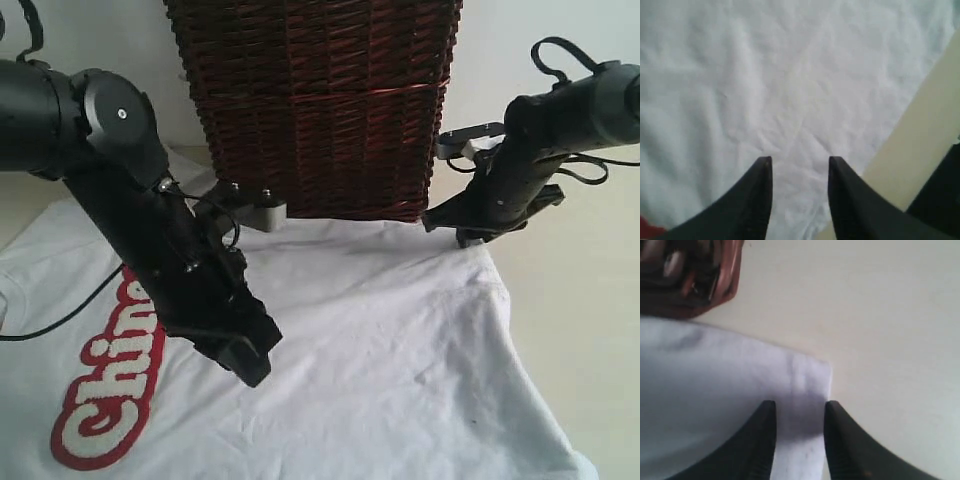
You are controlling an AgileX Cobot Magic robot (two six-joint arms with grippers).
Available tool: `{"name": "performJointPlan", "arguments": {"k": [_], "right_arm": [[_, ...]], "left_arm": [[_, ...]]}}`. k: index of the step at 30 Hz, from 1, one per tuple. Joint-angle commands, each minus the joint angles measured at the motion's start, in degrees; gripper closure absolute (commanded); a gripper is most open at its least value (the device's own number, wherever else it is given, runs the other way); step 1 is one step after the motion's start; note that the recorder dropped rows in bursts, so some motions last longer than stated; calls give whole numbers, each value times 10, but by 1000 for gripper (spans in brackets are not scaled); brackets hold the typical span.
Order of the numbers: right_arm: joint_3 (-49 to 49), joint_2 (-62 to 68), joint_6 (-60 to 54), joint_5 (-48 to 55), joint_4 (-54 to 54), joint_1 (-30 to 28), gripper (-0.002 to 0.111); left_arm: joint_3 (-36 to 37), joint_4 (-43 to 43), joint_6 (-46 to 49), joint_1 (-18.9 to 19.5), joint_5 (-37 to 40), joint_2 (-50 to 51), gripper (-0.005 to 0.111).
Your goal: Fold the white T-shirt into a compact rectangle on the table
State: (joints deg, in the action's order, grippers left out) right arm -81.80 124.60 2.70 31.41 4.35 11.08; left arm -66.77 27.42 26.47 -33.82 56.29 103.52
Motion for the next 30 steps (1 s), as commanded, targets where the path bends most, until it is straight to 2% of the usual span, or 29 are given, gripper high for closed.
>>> {"name": "performJointPlan", "arguments": {"k": [1, 7, 13, 15, 17, 19, 21, 25, 30], "right_arm": [[27, -60, -10, 40, 5, -4, 66], [136, -133, -11, 20, 4, -4, 68], [301, -230, -18, -60, -48, -4, 81], [368, -264, -34, -102, -71, -4, 88], [426, -285, -52, -131, -91, -4, 97], [464, -292, -52, -162, -99, -4, 105], [488, -287, -52, -187, -99, -4, 108], [494, -261, -55, -174, -109, -4, 108], [494, -260, -114, -163, -165, -4, 108]], "left_arm": [[2, -68, -56, 29, -33, -12, 69], [2, -82, -89, 123, -77, -33, 69], [2, -80, -89, 192, -88, -39, 70], [2, -80, -89, 200, -91, -39, 76], [2, -80, -87, 204, -97, -39, 88], [2, -82, -86, 206, -103, -39, 106], [2, -82, -84, 206, -105, -39, 107], [2, -82, -83, 206, -101, -39, 107], [2, -82, -83, 206, -99, -39, 107]]}}
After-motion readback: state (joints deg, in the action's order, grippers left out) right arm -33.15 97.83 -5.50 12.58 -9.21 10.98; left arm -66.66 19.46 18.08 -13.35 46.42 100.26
